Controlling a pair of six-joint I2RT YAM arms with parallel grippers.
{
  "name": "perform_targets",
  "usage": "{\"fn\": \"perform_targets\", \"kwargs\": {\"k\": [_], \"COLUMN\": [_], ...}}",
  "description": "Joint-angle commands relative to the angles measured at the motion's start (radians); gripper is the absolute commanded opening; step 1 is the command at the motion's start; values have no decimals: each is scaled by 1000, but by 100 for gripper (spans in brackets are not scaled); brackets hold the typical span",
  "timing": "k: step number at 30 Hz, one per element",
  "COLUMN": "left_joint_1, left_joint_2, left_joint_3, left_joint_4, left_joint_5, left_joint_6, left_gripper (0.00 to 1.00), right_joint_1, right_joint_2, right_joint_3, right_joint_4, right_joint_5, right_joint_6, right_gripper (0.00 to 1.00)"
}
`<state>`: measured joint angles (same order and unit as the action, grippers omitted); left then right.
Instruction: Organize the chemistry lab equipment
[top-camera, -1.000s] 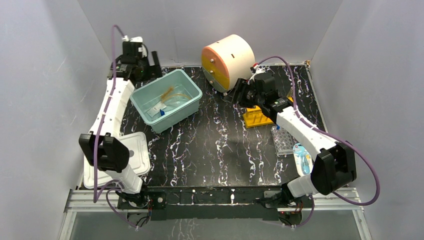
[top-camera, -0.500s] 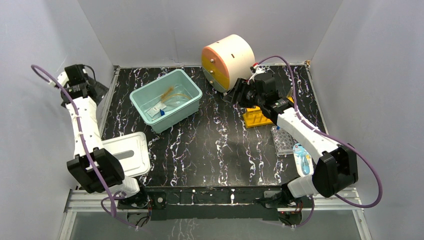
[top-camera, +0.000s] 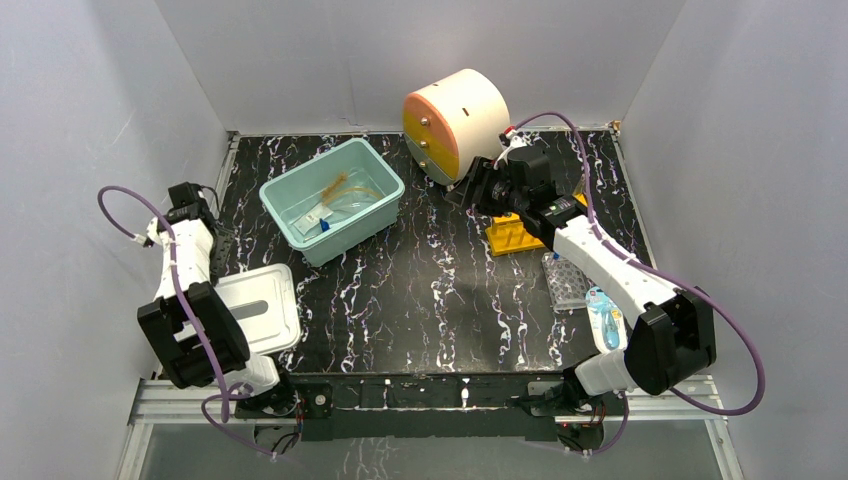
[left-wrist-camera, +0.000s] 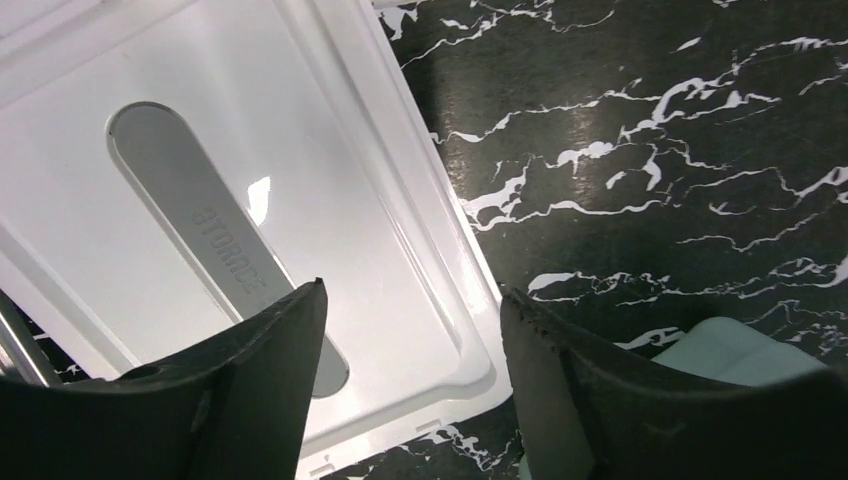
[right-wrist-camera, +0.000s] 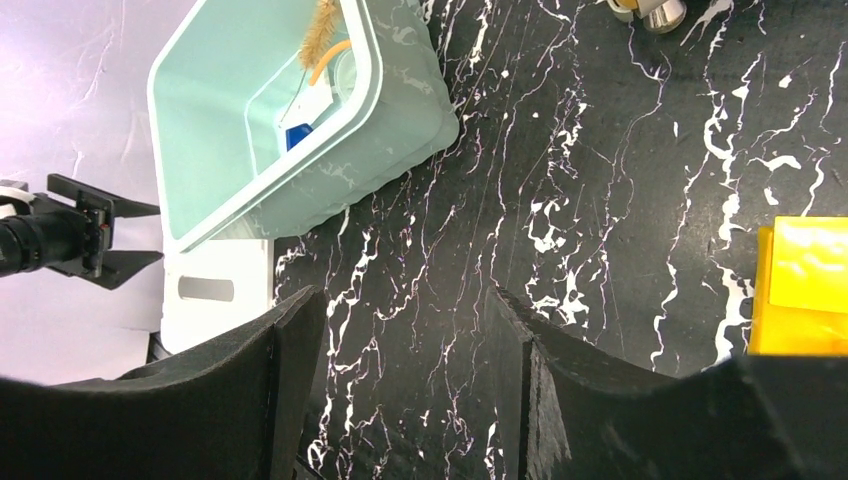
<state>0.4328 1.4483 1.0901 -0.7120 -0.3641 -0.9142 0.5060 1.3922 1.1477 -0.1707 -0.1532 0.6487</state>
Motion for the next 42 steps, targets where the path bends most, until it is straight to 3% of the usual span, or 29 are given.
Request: {"fn": "perform_targets", "kwargs": {"k": [1, 6, 8, 20, 27, 35, 42], "left_joint_1": [6, 6, 4, 6, 6, 6, 5], "left_joint_2": [11, 79, 111, 206, 223, 161, 229], "left_joint_3": [-59, -60, -45, -71, -70, -6, 30], "left_joint_4": [88, 176, 177, 246, 189, 170, 47], "left_joint_5": [-37, -52, -51, -5, -12, -20, -77], "left_joint_6": [-62, -18, -18, -41, -100, -59, -136], "left_gripper": [57, 39, 37, 38, 47, 46, 60], "right_joint_1": [11, 12, 13, 14, 14, 16, 16], "right_joint_2": [5, 20, 25, 19, 6, 1, -8], "right_joint_3": [26, 38, 40, 43, 29, 19, 5], "right_joint_4": [27, 23, 22, 14, 8, 7, 5], "right_joint_5": [0, -4, -6, 28, 39, 29, 18], "right_joint_6": [3, 5, 7, 15, 17, 25, 35], "right_gripper": [68, 68, 68, 67, 67, 67, 67]}}
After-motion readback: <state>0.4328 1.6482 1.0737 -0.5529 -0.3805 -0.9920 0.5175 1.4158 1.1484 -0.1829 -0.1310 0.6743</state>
